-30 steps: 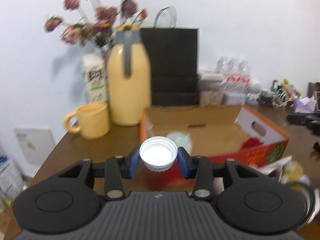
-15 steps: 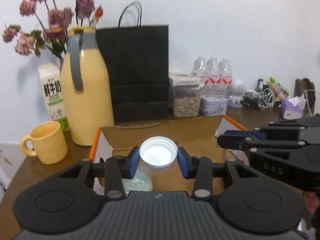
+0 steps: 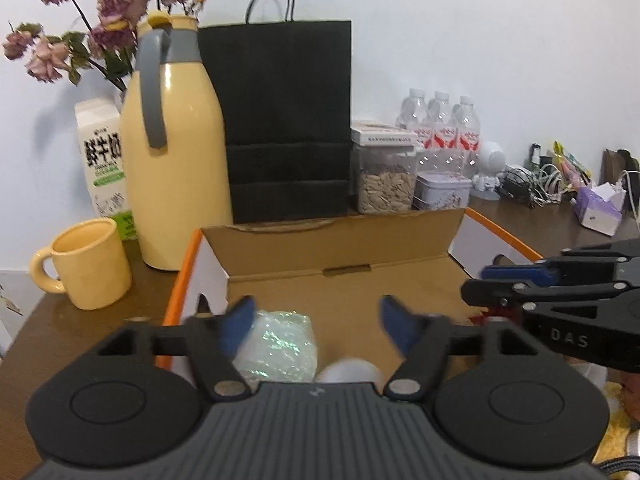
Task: Organize objects
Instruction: 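Lower both tools into the cardboard box and release the white caps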
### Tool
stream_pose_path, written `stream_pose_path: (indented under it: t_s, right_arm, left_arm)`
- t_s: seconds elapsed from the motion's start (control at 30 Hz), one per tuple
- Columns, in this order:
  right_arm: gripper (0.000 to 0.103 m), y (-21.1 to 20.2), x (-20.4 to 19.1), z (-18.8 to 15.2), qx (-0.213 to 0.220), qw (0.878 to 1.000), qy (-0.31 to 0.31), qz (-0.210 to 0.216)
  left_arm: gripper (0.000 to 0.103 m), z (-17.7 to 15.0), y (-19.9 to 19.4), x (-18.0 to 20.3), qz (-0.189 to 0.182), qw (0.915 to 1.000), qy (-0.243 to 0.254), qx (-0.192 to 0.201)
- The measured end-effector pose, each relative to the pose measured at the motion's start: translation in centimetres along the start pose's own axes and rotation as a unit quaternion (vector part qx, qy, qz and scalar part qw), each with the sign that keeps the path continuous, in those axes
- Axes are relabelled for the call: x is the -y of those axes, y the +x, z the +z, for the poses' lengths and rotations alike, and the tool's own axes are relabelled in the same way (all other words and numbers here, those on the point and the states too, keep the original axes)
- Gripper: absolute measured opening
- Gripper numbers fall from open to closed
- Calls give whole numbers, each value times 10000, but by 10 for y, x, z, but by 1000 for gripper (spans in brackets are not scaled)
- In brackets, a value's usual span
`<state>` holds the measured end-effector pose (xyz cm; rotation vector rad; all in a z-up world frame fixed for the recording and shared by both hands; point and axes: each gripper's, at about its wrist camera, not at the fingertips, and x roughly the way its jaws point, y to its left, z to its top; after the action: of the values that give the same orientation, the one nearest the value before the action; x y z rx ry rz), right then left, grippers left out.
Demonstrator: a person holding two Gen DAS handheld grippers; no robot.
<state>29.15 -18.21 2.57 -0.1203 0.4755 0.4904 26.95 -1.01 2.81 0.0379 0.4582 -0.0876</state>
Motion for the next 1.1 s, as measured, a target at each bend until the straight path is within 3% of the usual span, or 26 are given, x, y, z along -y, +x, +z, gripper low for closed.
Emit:
stream_pose_path:
  t_s: [0.07, 0.1, 0.2, 0.27, 0.63, 1.1]
  right_arm:
    - [41, -2, 3, 0, 8, 9999, 20, -109]
    - [47, -2, 4, -1, 11, 9999, 31, -165]
    - [91, -3, 9, -1, 1, 9996, 101, -277]
    - [101, -3, 10, -1, 9, 9994, 124, -338]
    - [103, -11, 9, 4, 134, 9989, 118, -424]
    - [103, -68, 0, -3, 542, 9970, -23, -560]
  left_arm:
    - [95, 1, -1, 0, 124, 9999, 10, 47]
    - [102, 1, -1, -1, 161, 9998, -25, 68]
    - [103, 3, -3, -5, 269, 9994, -137, 156]
    - [103, 4, -4, -7, 289, 9993, -182, 164]
    - [103, 7, -14, -5, 297, 9989, -206, 289]
    - [103, 0, -61, -6, 452, 9973, -317, 486]
